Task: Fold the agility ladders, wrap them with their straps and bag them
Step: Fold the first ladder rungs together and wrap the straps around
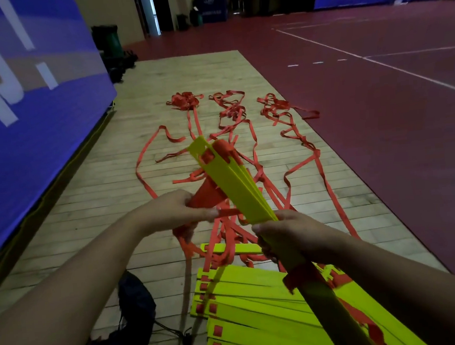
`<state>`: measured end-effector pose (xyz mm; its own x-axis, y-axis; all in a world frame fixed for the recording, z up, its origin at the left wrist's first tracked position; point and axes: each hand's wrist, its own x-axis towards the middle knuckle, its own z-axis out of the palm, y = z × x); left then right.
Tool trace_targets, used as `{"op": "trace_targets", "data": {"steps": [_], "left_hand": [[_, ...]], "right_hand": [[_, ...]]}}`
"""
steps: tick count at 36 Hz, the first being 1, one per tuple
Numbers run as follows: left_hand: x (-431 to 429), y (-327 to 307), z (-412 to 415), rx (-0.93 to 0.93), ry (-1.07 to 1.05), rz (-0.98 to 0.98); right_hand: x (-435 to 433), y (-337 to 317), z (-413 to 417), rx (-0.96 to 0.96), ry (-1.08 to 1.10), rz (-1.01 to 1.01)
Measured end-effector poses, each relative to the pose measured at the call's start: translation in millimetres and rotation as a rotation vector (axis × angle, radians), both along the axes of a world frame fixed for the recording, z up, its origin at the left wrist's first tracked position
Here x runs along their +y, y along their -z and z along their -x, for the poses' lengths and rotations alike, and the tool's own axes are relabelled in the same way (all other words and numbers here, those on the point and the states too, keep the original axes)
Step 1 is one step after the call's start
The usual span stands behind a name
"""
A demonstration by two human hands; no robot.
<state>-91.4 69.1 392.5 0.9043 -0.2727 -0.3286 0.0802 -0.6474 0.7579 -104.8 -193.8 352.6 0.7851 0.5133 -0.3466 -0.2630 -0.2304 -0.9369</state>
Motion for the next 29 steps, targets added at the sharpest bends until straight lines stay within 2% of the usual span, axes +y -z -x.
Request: {"op": "trace_targets", "data": {"steps": [1, 3, 5, 7, 10, 13, 17, 20, 24, 29], "left_hand": [[5, 2, -1, 0.021, 0.002, 0.0], [11, 4, -1, 0.074, -0.048, 0.153], [6, 5, 0, 0.114, -0.115, 0.395], [-9, 4, 2, 0.128, -0.173, 0.541], [-32, 7, 2, 0.112, -0.356, 0.516], [-39, 18, 1, 0.049, -0.526, 0.386], [-42, 21, -2, -0.058, -0.595, 0.403], [-39, 17, -4, -0.059, -0.61, 0.501], [-31, 8, 2, -0.049, -0.478, 0.63], [-39, 1, 11, -0.053, -0.352, 0.751]], "right_hand": [[-1, 0, 0, -0.017, 0.021, 0.019], [-1, 1, -2, -0.069, 0.059, 0.095], [4, 4, -4, -0.184, 0.06, 0.258], [13, 9, -4, -0.355, 0.009, 0.474], [24, 18, 3, -0.589, -0.098, 0.693], [27, 23, 6, -0.644, -0.103, 0.73], [35, 14, 15, -0.605, -0.103, 0.673], [34, 3, 17, -0.502, -0.03, 0.453], [22, -6, 5, -0.424, -0.053, 0.301], [13, -11, 6, -0.097, -0.07, -0.047]]}}
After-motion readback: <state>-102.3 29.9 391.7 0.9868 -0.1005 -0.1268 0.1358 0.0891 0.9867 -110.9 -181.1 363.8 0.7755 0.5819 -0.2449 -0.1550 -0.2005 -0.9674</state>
